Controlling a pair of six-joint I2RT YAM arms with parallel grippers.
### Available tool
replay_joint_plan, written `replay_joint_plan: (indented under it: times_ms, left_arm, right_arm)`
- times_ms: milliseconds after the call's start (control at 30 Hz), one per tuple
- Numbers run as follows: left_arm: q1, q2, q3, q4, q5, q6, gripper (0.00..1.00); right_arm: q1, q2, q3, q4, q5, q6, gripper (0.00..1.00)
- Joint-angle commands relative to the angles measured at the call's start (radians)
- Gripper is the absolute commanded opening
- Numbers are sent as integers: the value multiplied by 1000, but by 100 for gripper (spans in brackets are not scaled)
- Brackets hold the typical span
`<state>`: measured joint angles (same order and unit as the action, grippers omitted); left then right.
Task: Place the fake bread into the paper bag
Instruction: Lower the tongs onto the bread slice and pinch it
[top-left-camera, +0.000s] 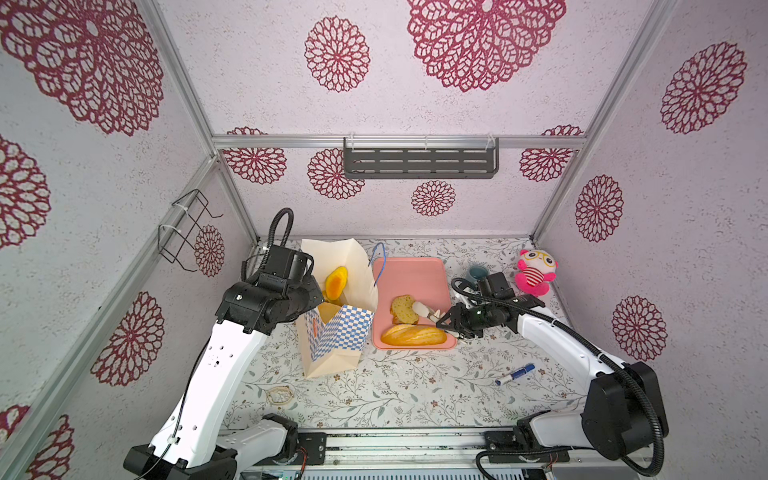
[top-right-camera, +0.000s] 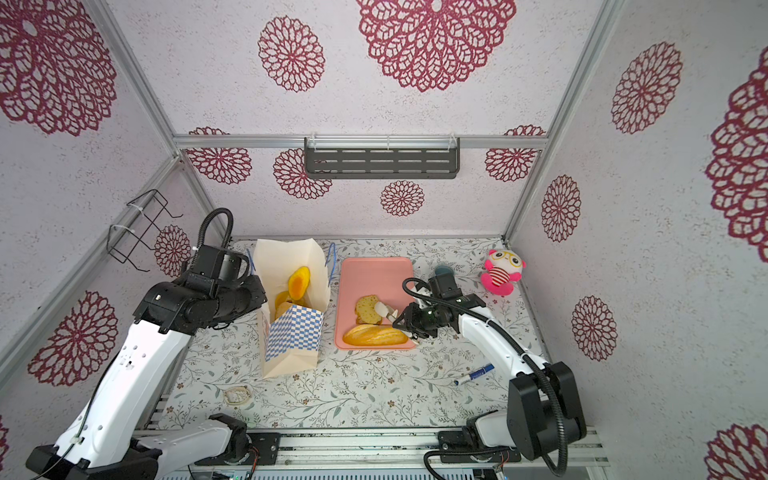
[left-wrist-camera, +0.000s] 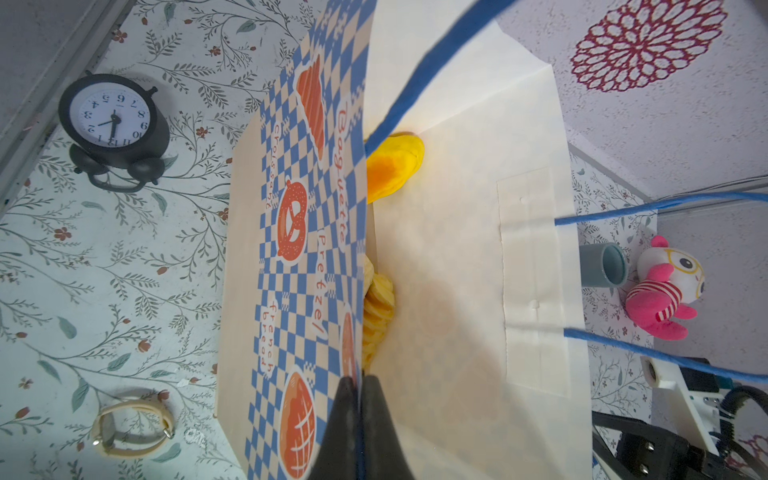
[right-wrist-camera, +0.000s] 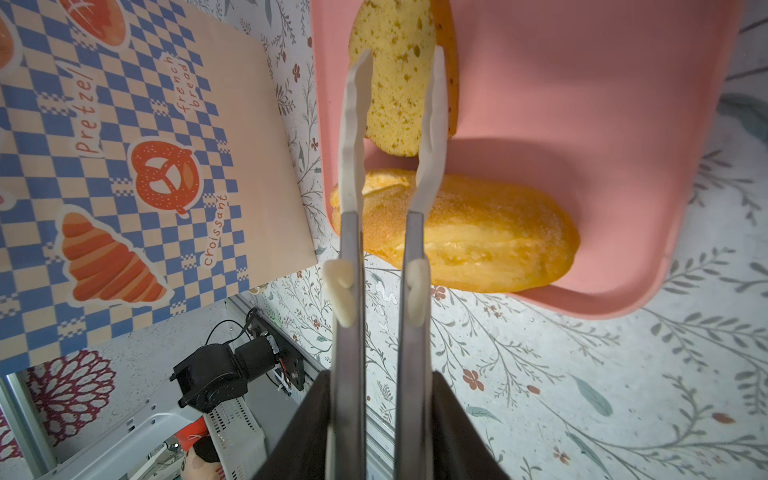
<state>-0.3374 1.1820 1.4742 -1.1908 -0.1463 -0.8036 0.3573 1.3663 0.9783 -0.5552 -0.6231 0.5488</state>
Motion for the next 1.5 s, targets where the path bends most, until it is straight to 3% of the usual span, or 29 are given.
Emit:
replay_joint_plan:
  times_ms: [0,833,967,1233,1467]
  left_arm:
    - [5,-24,-9,42,-12,-18,0]
    - [5,-18,2,42,-19,-16,0]
    - [6,-20,1,42,-21,-17,0]
    - [6,-25,4,38,-24,-19,0]
    - [6,-14,17,39,-25,-14,0]
  right_arm:
    - [2,8,46,-17,9,-59,37]
    - [15,165,88,21,-17,-111,33]
    - [21,186,104,32,-24,-112,26]
    - [23,190,135,54,-33,-93,1]
    - [21,129,169,60,-3,-71,0]
